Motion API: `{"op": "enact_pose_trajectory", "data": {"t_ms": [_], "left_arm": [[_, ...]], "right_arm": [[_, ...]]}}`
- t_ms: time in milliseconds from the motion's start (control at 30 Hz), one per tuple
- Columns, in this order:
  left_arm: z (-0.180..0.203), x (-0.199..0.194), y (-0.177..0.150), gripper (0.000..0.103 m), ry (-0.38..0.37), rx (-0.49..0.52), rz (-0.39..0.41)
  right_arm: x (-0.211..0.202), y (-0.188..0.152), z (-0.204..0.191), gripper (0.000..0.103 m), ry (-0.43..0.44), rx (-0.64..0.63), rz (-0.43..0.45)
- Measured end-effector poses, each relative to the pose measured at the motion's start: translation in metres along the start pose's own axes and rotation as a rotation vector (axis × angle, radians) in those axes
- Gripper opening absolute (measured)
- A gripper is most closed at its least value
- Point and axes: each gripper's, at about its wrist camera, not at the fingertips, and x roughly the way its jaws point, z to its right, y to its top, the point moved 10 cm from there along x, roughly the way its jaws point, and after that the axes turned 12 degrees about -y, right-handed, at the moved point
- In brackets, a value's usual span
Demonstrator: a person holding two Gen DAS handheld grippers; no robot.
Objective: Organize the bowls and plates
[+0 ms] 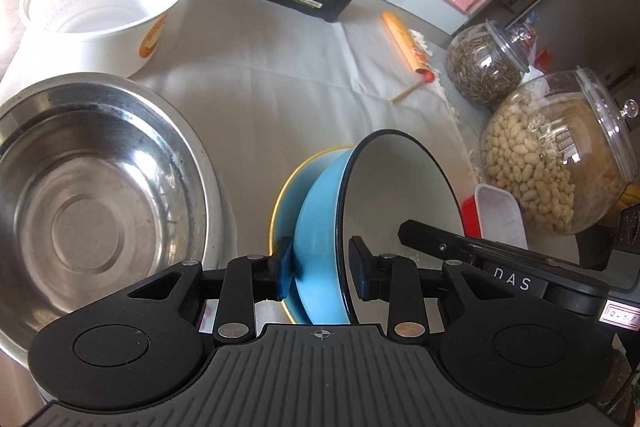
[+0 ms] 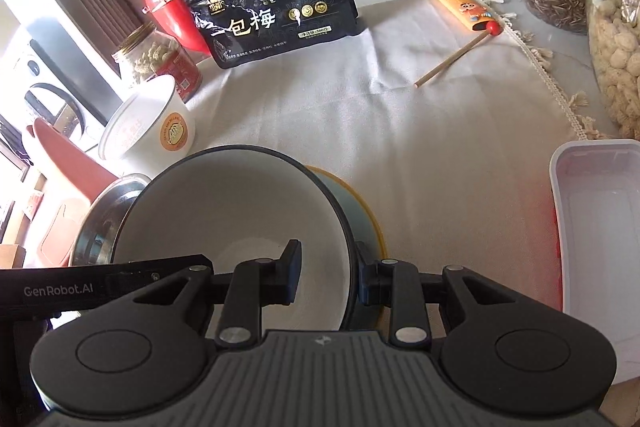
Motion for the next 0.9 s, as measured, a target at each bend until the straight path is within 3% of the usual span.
{"op": "enact_pose_trajectory", "data": {"t_ms": [533, 900], "left_arm": [[0.0, -0.01, 0.004, 0.031, -0.025, -0.009, 0.009], [0.0, -0.03, 0.017, 0.024, -0.051, -0.023, 0.078]], "right_arm": [[-0.004, 0.006, 0.003, 0.028, 0.02, 0.03, 0.032], [-0.019, 0.016, 0.008, 0.029, 0.022, 0.045, 0.1]]}}
